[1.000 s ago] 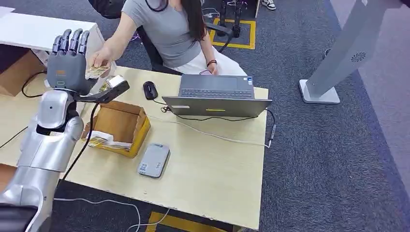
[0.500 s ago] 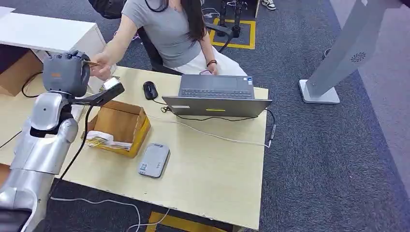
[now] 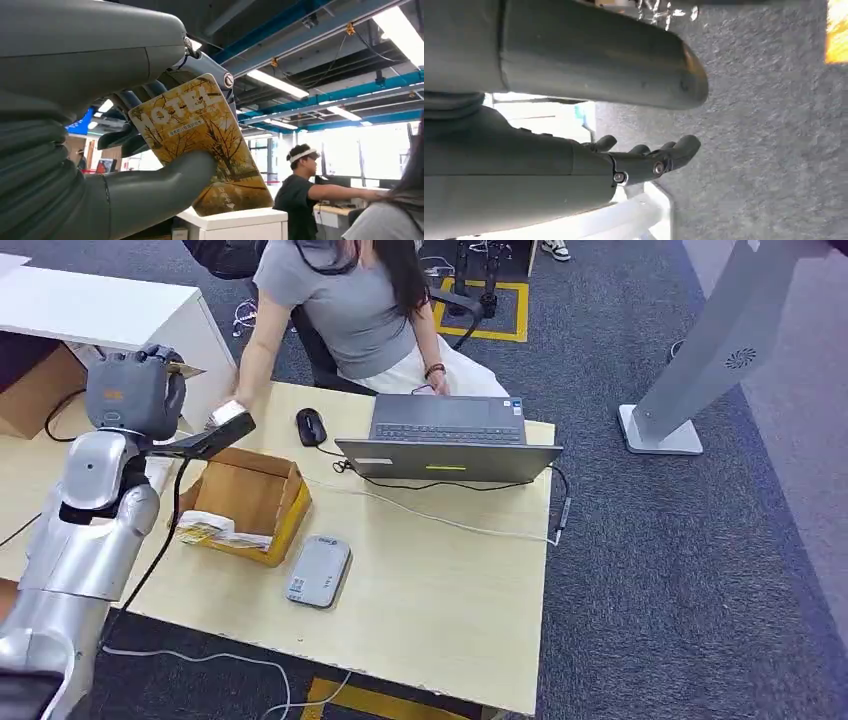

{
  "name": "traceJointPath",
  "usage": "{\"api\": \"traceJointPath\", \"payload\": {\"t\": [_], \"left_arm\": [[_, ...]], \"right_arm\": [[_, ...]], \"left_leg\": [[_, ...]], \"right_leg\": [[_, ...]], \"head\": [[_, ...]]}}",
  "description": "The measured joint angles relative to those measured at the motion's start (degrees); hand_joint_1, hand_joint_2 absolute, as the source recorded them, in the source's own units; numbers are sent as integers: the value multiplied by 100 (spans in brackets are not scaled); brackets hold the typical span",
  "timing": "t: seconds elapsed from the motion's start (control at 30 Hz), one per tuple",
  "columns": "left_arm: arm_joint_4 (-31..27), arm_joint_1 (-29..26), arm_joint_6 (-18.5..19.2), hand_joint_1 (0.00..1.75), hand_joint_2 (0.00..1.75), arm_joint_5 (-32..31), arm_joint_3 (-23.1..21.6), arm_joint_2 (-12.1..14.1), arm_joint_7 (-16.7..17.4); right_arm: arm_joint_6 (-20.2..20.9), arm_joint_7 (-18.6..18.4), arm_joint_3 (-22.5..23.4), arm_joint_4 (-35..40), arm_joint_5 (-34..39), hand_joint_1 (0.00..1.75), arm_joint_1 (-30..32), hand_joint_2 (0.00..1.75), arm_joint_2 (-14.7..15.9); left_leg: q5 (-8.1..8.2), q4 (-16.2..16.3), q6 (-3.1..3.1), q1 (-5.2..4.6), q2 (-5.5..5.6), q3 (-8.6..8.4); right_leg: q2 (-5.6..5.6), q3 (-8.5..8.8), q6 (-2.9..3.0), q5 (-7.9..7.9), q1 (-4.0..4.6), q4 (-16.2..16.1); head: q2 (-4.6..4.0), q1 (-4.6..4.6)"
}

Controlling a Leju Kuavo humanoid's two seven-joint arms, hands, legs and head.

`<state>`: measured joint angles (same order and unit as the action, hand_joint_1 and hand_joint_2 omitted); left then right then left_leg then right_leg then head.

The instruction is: Pass the card to the sensor for recognition and then transmit it.

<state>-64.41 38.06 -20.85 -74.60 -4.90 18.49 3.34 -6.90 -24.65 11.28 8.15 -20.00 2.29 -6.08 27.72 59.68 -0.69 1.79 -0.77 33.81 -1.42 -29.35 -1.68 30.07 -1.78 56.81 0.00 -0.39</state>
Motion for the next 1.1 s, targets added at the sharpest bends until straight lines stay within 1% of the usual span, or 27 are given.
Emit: {"api": "traceJointPath", "payload": {"t": [0.1,0.2,0.3,0.4,0.57,0.77,0.87,0.93,0.97,1.1], "left_arm": [[-201,-156,46,175,175,142,-9,-28,-193],[-615,-531,124,175,175,205,-148,-151,-352],[-1024,-957,142,175,175,197,-410,-312,-371],[-1285,-1178,144,175,175,194,-525,-387,-369],[-1484,-1289,164,175,175,218,-579,-413,-361],[-1558,-1315,188,175,175,251,-588,-439,-363],[-1621,-1375,234,175,175,345,-620,-491,-487],[-1709,-1490,302,175,175,354,-706,-564,-496],[-1752,-1548,396,175,175,365,-775,-613,-490],[-1821,-1664,623,175,175,387,-1073,-739,-400]], "right_arm": [[-86,-51,0,2,4,0,-14,0,6],[-133,-55,0,2,4,0,-25,0,4],[-179,-55,0,2,4,0,-32,0,4],[-195,-55,0,2,4,0,-28,0,2],[-219,-53,0,2,4,0,-29,0,2],[-225,-53,0,2,4,0,-29,0,2],[-225,-40,0,2,4,0,-29,0,2],[-223,-37,0,2,11,0,-29,0,0],[-219,-48,0,2,11,0,-31,0,-4],[-190,-121,0,2,28,0,-34,0,-18]], "left_leg": [[0,0,0,0,-3,-1],[1,0,0,-2,0,-1],[1,0,0,-2,-1,1],[2,0,0,-3,-7,1],[-1,0,-3,-1,-1,0],[-2,0,-3,-1,-1,0],[-1,0,-3,-2,-1,0],[-1,0,-3,-3,0,0],[-1,1,-2,-3,1,0],[-1,1,-2,-3,0,1]], "right_leg": [[3,-2,0,0,0,-1],[0,-1,0,0,-2,-4],[1,-2,-1,0,-3,-5],[6,-5,-1,0,-3,-5],[1,-4,0,0,-2,1],[1,-4,0,0,-2,2],[1,-4,0,0,-3,1],[0,-3,-1,0,-3,-1],[-1,-3,-1,0,-3,-1],[-1,-3,-1,0,-3,-2]], "head": [[0,-4],[0,-2],[0,0],[0,-2],[0,0],[0,0],[0,-2],[0,-2],[0,-2],[0,0]]}}
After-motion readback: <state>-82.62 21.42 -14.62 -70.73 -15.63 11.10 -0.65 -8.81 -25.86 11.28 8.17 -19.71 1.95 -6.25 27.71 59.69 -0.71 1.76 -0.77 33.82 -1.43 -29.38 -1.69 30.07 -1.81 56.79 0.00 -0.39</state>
